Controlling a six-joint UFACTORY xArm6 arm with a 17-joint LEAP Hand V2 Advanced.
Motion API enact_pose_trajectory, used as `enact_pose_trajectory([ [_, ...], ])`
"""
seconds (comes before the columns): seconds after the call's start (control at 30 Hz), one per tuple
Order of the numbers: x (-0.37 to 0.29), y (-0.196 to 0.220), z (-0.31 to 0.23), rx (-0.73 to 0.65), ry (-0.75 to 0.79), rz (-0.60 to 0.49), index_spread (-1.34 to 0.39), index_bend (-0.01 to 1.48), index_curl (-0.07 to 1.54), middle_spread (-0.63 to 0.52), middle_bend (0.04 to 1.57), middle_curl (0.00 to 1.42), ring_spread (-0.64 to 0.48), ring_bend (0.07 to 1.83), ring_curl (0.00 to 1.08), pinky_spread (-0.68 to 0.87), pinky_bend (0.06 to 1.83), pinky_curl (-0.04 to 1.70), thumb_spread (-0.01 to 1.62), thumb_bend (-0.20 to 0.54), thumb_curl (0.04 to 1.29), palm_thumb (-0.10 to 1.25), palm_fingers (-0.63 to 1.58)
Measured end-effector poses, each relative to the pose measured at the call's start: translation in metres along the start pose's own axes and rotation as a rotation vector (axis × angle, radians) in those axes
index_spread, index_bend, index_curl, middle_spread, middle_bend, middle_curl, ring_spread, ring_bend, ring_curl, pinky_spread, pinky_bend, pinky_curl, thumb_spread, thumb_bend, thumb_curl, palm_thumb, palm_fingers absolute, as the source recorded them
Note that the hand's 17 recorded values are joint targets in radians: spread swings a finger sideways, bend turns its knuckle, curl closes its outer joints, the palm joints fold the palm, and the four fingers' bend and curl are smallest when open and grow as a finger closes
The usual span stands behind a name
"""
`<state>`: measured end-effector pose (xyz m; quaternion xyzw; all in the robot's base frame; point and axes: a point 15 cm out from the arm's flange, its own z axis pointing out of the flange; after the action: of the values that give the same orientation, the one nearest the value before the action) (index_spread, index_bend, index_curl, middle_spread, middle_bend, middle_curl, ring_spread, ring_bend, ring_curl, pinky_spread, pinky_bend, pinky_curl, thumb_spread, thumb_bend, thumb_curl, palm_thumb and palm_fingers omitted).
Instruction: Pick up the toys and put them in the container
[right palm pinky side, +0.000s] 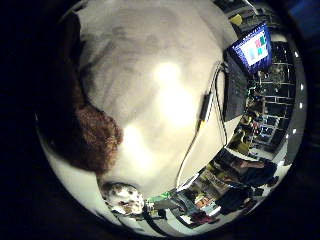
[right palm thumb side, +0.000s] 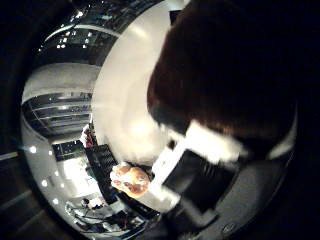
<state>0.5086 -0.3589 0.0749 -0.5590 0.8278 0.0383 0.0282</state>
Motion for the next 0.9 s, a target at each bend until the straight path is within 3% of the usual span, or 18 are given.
enact_pose_trajectory([
  [0.1, -0.001, 0.004, -0.004, -0.014, -0.003, -0.015, -0.35, 0.63, 0.47, -0.13, 0.75, 0.50, -0.17, 0.94, 0.42, -0.25, 0.73, 0.31, 1.03, -0.018, 0.30, 0.51, 1.54],
  [0.23, -0.003, 0.015, -0.007, -0.050, -0.016, -0.028, -0.30, 0.85, 0.57, -0.13, 0.93, 0.56, -0.18, 1.09, 0.47, -0.32, 0.96, 0.40, 1.04, -0.006, 0.32, 0.58, 1.51],
  [0.3, -0.005, 0.019, -0.019, -0.061, -0.021, -0.034, -0.26, 0.98, 0.62, -0.12, 1.06, 0.60, -0.18, 1.22, 0.52, -0.30, 1.11, 0.48, 1.04, 0.013, 0.36, 0.70, 1.42],
  [0.5, -0.019, 0.034, -0.085, -0.051, -0.050, -0.037, -0.21, 1.11, 0.66, -0.11, 1.22, 0.62, -0.16, 1.36, 0.56, -0.24, 1.26, 0.61, 0.97, 0.023, 0.50, 0.96, 1.28],
  [0.63, -0.039, 0.034, -0.158, 0.048, -0.065, -0.050, -0.20, 1.13, 0.66, -0.09, 1.24, 0.62, -0.16, 1.38, 0.56, -0.23, 1.27, 0.64, 0.95, 0.000, 0.53, 0.99, 1.26],
  [0.9, -0.143, 0.073, -0.273, 0.127, -0.144, -0.196, -0.20, 1.15, 0.66, -0.09, 1.29, 0.60, -0.15, 1.42, 0.55, -0.20, 1.25, 0.71, 0.95, -0.014, 0.62, 1.02, 1.23],
])
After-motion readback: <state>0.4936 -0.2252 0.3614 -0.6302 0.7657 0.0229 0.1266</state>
